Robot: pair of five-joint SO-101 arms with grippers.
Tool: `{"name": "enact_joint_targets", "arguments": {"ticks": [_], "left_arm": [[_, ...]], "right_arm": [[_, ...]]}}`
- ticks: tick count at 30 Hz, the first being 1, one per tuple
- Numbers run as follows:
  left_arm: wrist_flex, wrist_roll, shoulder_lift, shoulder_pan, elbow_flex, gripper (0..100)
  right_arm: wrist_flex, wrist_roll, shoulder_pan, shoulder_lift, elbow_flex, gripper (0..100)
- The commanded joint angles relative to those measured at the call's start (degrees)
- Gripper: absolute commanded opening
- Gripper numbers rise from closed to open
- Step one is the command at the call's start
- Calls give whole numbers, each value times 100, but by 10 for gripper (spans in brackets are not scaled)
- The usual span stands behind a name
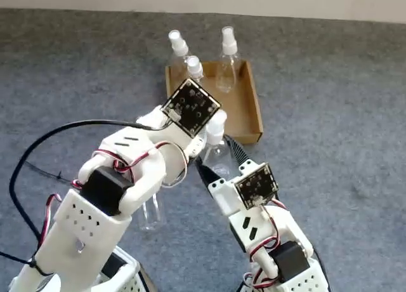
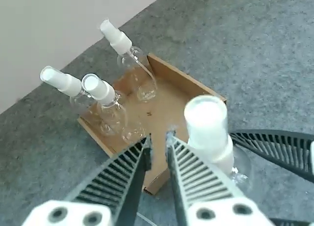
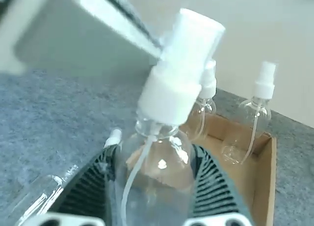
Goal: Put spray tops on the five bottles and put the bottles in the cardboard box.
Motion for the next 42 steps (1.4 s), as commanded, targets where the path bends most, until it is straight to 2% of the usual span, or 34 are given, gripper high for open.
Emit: {"name": "enact_joint_targets", "arguments": {"ticks": [1,5,11,16,18,23,25,27,29,32,42], "left_arm": [[-97,44,13,31,-479,56],[79,35,-31,-295,-884,56],[914,35,-611,-1376,-1086,56],[1169,26,-1411,-2325,-40,56],[879,26,-1789,-2475,620,56],[-246,79,-2826,-2396,2536,72],[-457,158,-3248,-2220,3108,138],[-466,527,-3653,-2062,3512,218],[-466,633,-3969,-1895,3749,253],[-466,651,-4312,-1771,3908,247],[-510,659,-4374,-1771,3996,248]], "right_arm": [[-13,-44,75,-57,-75,4],[-13,-44,101,-48,-101,4],[-22,-35,409,75,-637,4],[-22,-44,409,1516,-2018,4],[-48,-229,409,2360,-2659,4],[-48,-1081,374,4435,-4426,4],[-48,-1327,374,5156,-5015,4],[-48,-1565,338,5771,-5499,4],[-22,-1670,136,6299,-5877,4],[-22,-1653,-259,6703,-6202,4],[558,-1653,-919,6879,-6229,4]]}}
